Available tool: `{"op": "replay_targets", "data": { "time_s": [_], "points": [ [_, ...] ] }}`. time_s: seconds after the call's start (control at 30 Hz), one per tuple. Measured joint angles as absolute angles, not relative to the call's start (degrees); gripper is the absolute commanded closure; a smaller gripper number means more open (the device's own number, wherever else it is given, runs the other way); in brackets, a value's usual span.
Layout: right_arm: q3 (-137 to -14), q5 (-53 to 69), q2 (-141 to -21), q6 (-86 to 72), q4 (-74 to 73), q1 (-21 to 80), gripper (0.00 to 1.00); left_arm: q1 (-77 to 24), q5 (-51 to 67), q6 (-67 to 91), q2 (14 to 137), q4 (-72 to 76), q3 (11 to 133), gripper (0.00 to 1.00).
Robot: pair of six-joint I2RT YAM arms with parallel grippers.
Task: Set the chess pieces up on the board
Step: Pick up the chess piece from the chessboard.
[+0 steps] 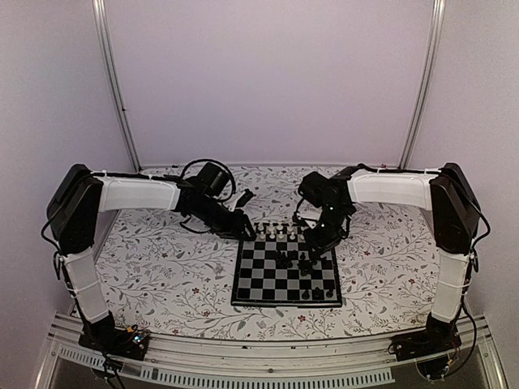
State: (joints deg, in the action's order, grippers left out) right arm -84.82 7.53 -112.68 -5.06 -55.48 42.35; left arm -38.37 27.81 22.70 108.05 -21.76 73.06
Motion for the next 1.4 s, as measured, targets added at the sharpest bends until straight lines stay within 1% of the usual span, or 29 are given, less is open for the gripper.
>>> {"op": "replay_targets", "data": {
  "time_s": [0.1,0.37,0.63,0.9,1.17,1.3,1.4],
  "points": [
    [-84.8,7.6,-112.7,-5.0,-55.5,42.3,0.8,-38.4,27.8,22.8,108.0,-21.6,73.0,0.65],
    [-84.3,7.6,-112.7,-5.0,-55.4,42.3,0.79,-38.4,27.8,22.8,108.0,-21.6,72.9,0.65],
    [-83.2,7.1,-112.7,-5.1,-55.4,42.4,0.89,-38.4,27.8,22.8,108.0,-21.3,72.4,0.65],
    [-84.6,4.1,-111.8,-5.7,-59.3,44.3,0.9,-38.4,27.8,22.8,107.6,-21.3,72.2,0.65],
    [-91.9,3.1,-107.9,-7.7,-63.7,51.3,0.91,-38.1,26.7,23.0,104.0,-21.0,69.1,0.65],
    [-96.1,3.5,-108.7,-7.3,-64.1,56.8,0.92,-37.5,25.3,23.9,100.9,-20.9,66.8,0.64],
    [-100.8,3.6,-111.7,-6.6,-64.4,60.2,0.92,-36.7,22.8,25.3,98.3,-20.8,64.8,0.63]
  ]
}}
